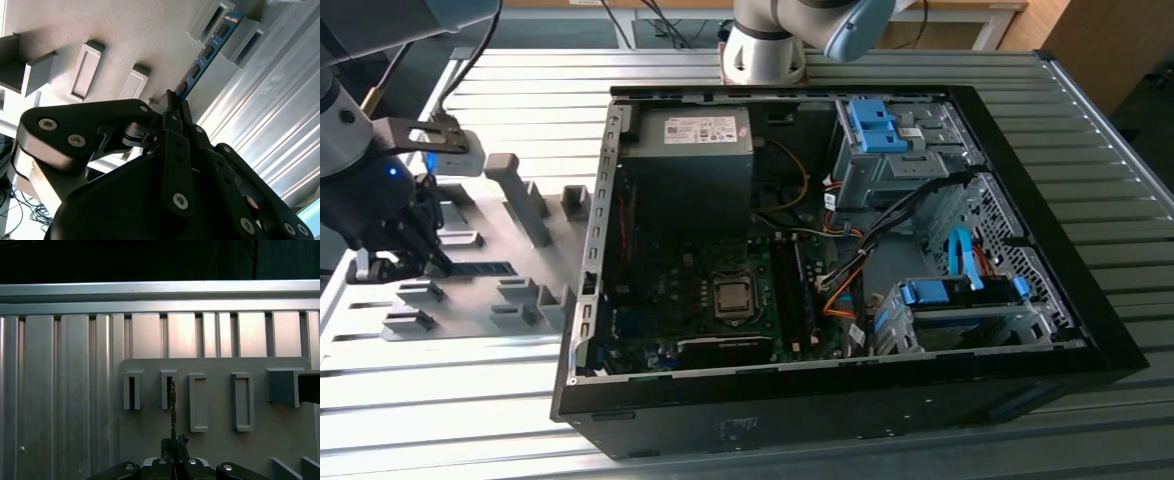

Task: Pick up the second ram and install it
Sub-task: 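Pick up the second ram and move it above second insertion slot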

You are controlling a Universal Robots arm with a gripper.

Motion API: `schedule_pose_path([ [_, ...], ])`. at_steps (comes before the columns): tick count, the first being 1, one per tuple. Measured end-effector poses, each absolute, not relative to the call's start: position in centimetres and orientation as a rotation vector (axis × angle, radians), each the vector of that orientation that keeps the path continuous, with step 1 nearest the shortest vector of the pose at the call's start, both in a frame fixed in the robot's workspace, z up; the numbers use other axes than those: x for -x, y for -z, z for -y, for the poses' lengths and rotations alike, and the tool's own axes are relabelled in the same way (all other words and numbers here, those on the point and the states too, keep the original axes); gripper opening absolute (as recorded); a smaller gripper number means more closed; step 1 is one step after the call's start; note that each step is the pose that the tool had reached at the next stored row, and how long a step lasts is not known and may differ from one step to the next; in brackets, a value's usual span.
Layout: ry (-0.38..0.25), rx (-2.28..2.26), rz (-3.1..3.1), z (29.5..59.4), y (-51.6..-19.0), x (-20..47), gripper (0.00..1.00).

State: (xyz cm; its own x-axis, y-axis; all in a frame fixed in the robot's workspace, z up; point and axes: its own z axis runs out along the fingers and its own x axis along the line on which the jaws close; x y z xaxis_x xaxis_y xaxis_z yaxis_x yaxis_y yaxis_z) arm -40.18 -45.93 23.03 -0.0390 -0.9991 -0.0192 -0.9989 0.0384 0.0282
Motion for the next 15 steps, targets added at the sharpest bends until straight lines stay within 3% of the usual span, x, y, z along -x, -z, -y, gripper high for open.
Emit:
schedule_pose_path([
  [15,0.053,-2.174,2.26,45.9,-24.6,40.2,0.14],
])
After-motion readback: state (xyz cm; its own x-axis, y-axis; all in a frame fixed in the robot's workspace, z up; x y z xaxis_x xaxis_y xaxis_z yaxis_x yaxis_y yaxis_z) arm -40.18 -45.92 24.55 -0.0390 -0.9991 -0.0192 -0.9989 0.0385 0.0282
